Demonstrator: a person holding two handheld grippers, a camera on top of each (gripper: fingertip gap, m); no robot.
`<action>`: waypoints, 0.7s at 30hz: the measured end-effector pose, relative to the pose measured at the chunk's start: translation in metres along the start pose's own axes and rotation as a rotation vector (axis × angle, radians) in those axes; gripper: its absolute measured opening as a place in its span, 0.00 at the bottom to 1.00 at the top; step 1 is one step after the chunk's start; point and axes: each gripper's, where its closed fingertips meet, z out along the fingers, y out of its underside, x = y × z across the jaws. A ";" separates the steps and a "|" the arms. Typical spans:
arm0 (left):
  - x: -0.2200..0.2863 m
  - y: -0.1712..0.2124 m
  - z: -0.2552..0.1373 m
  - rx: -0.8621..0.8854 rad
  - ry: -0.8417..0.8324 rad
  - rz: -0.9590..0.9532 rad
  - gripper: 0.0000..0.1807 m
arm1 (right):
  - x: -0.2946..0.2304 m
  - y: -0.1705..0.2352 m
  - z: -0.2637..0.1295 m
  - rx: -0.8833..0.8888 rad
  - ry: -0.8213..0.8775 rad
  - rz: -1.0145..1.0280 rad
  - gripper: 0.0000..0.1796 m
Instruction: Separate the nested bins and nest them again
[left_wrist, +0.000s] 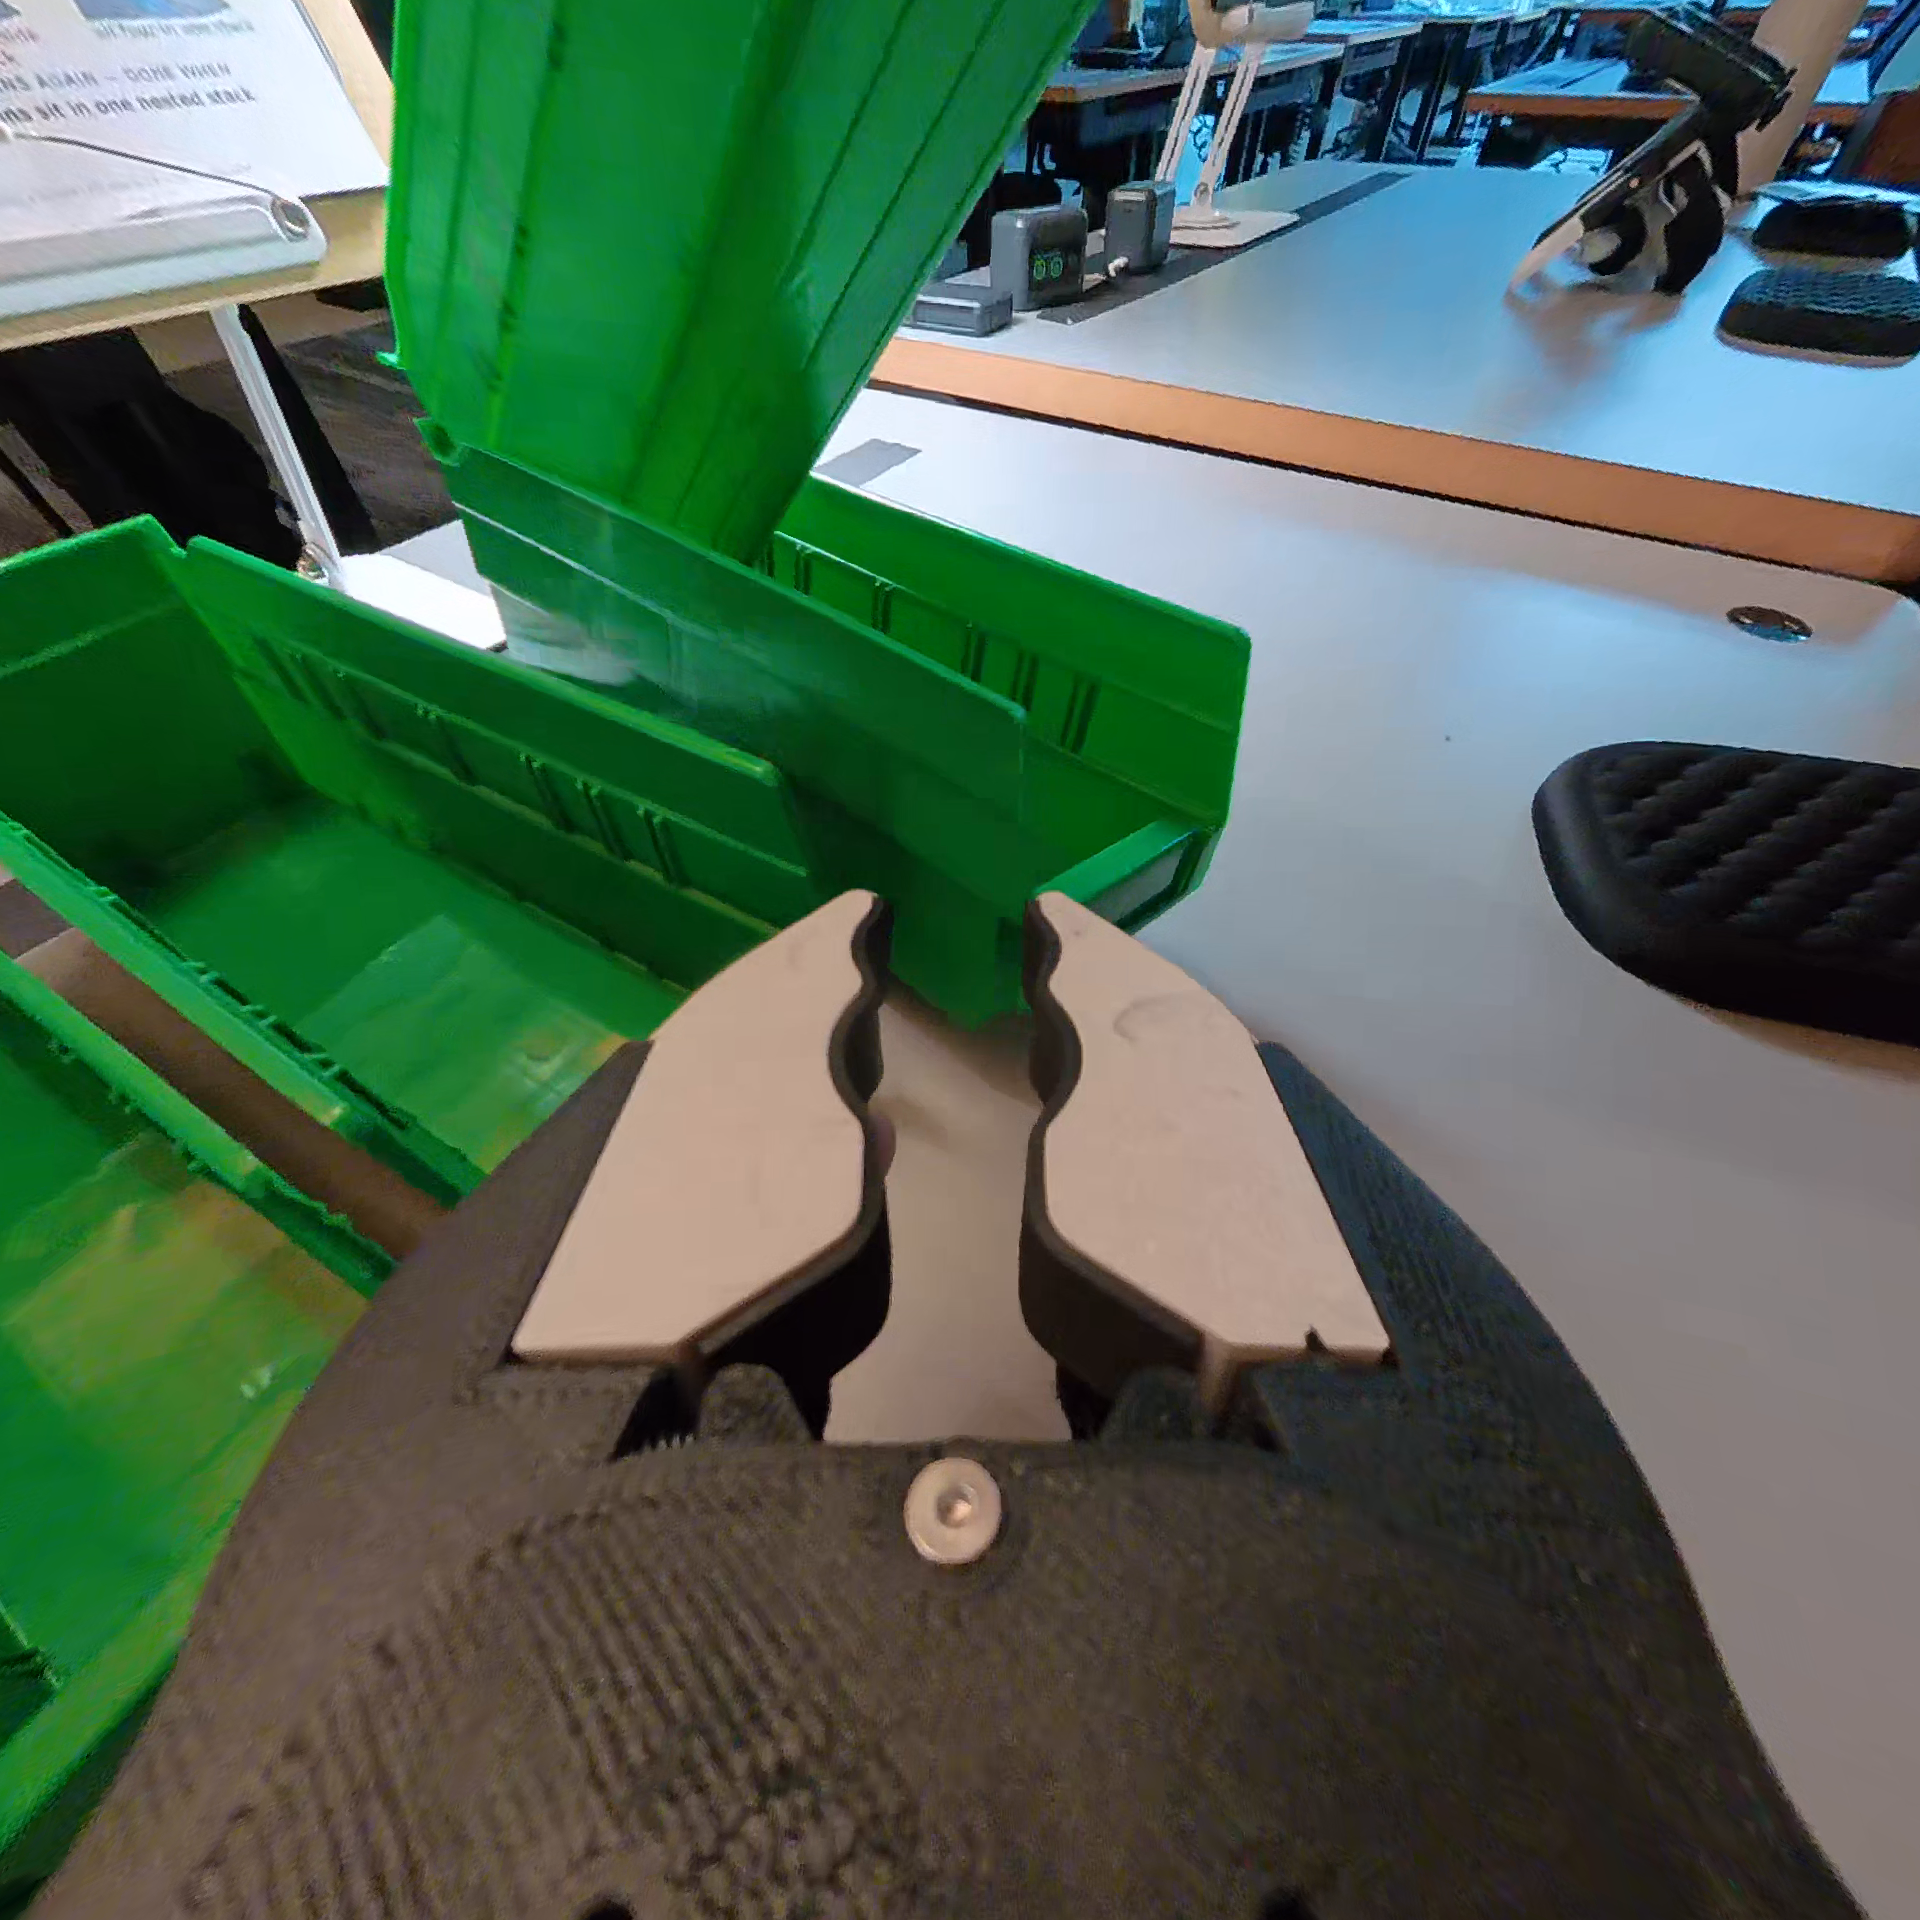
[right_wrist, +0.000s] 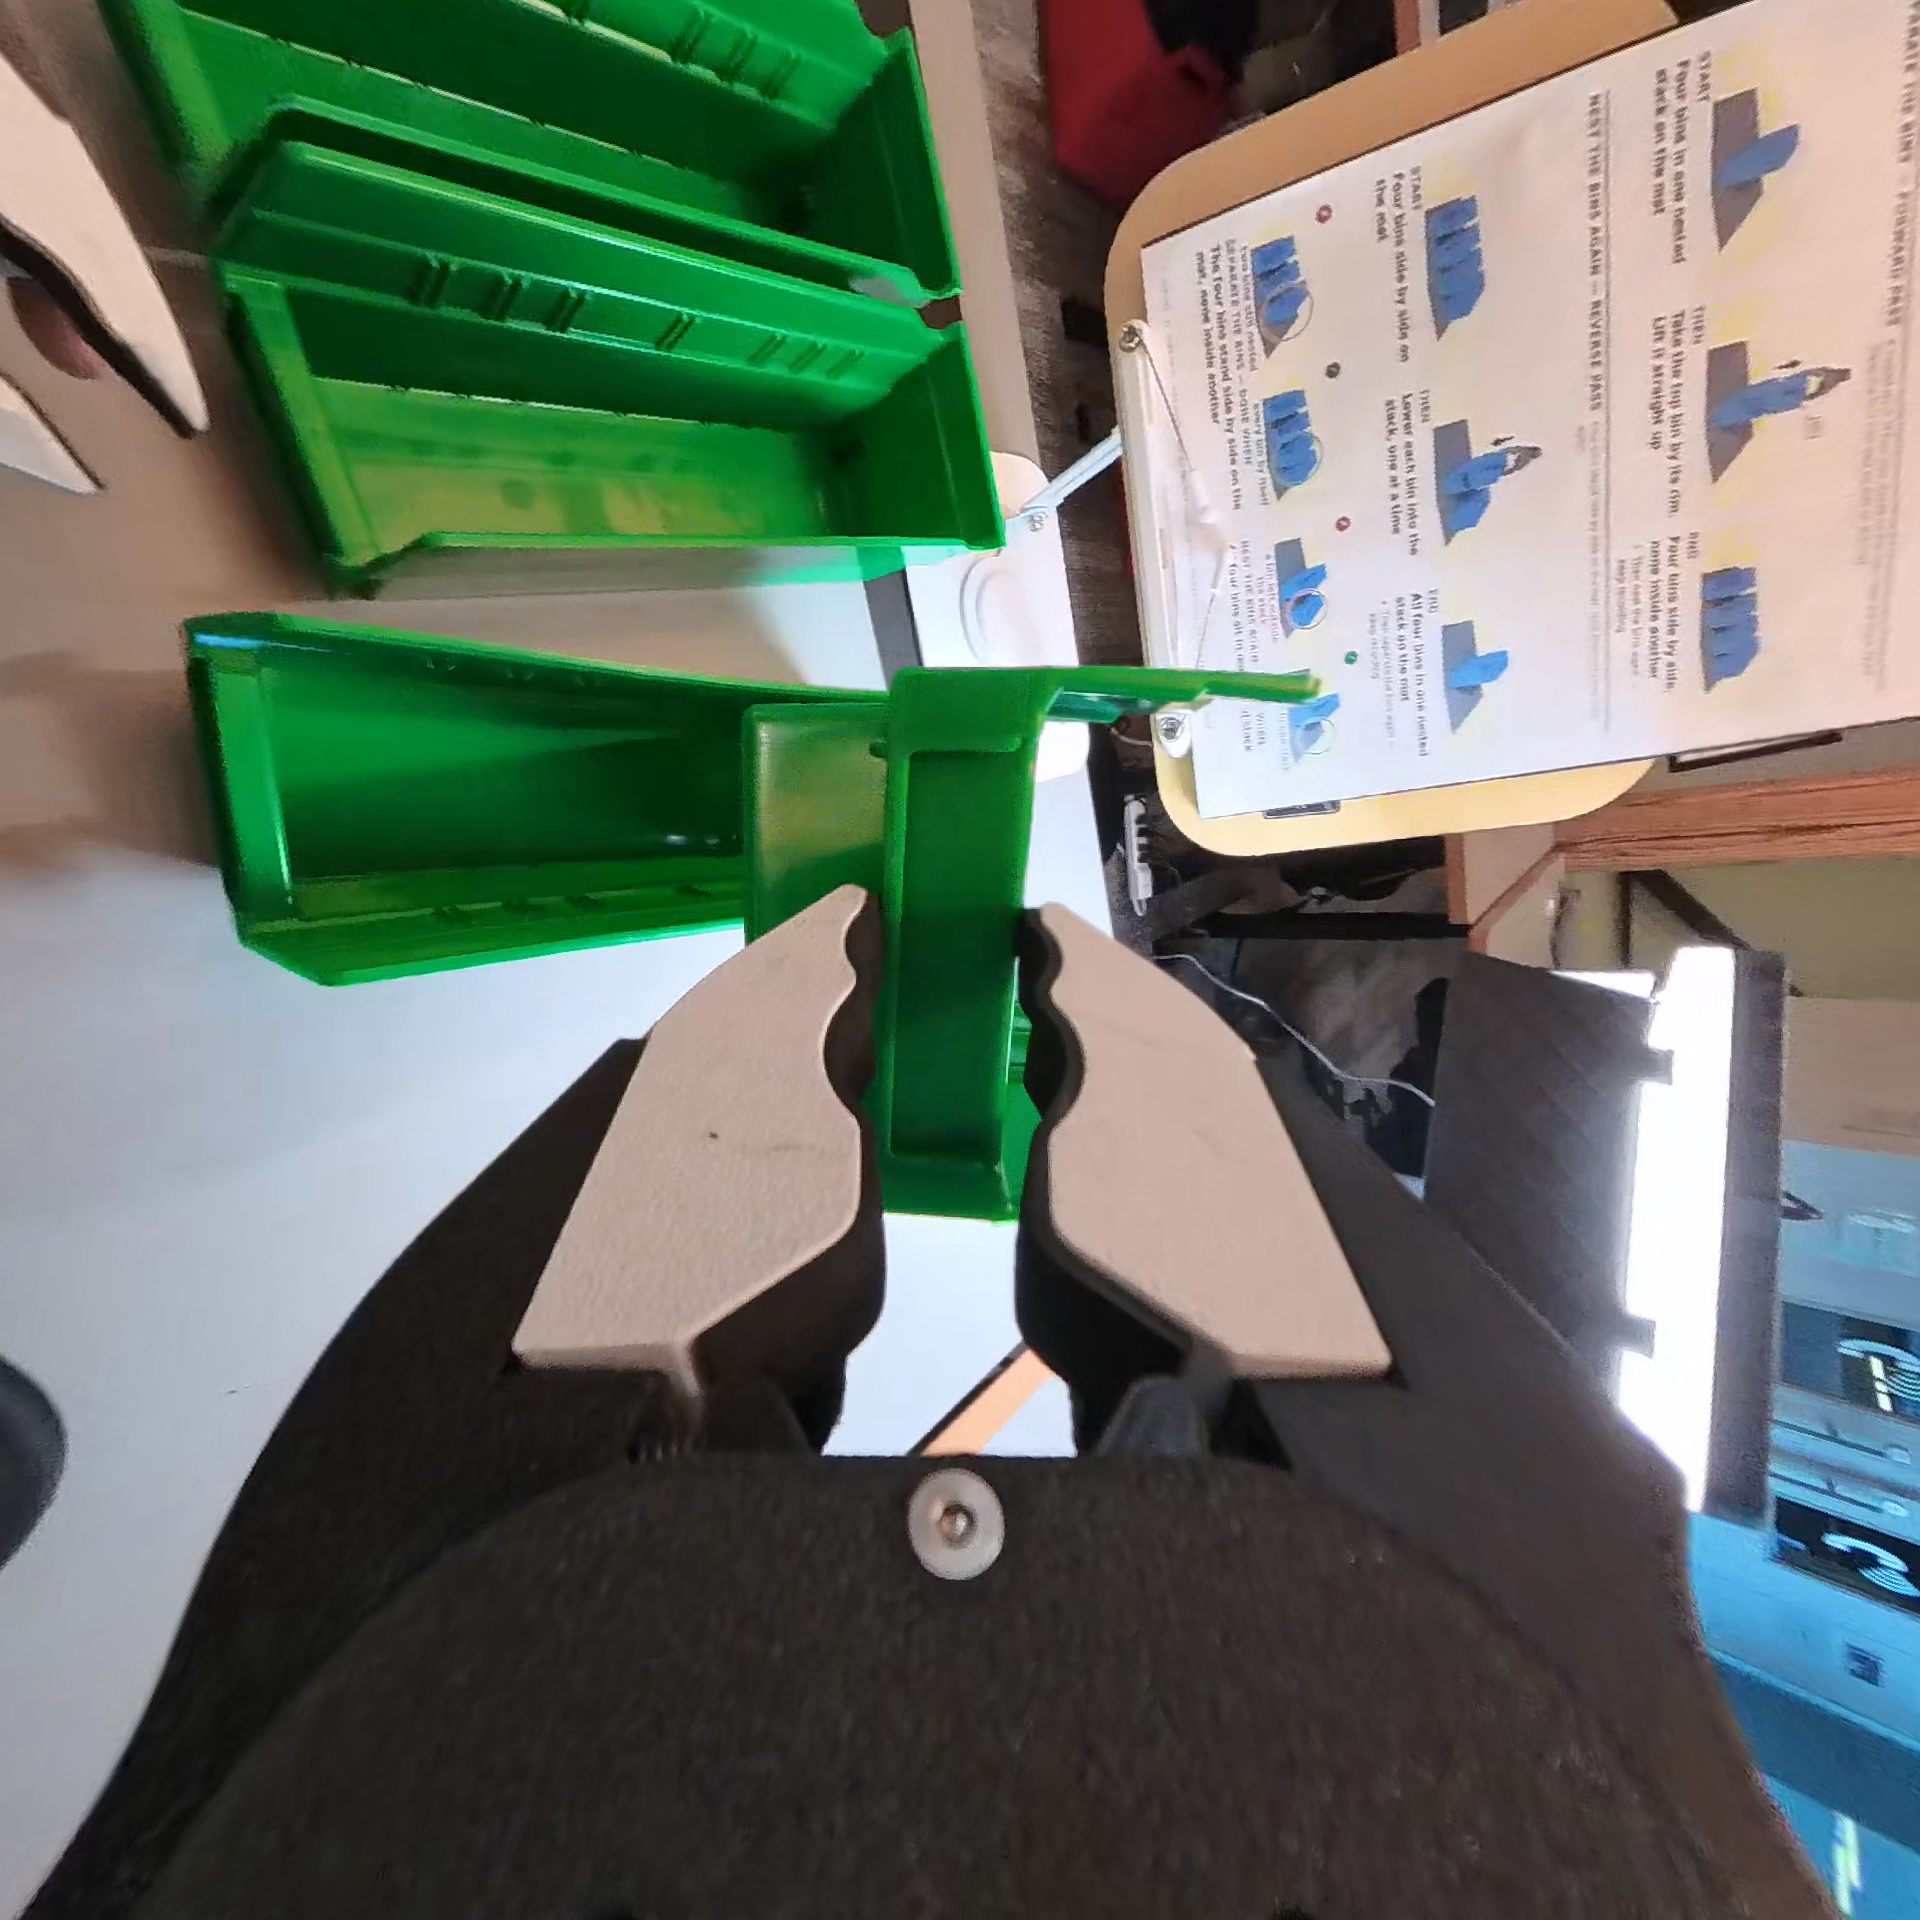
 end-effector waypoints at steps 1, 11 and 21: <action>0.003 0.000 0.002 -0.004 0.007 0.003 0.13 | 0.002 -0.001 0.001 -0.002 0.007 -0.010 0.14; 0.014 -0.019 0.007 0.046 0.009 0.075 0.13 | 0.012 -0.035 -0.006 0.110 0.040 -0.066 0.13; 0.029 -0.067 0.033 0.152 0.231 -0.288 0.20 | -0.052 -0.041 -0.009 0.160 0.045 -0.157 0.14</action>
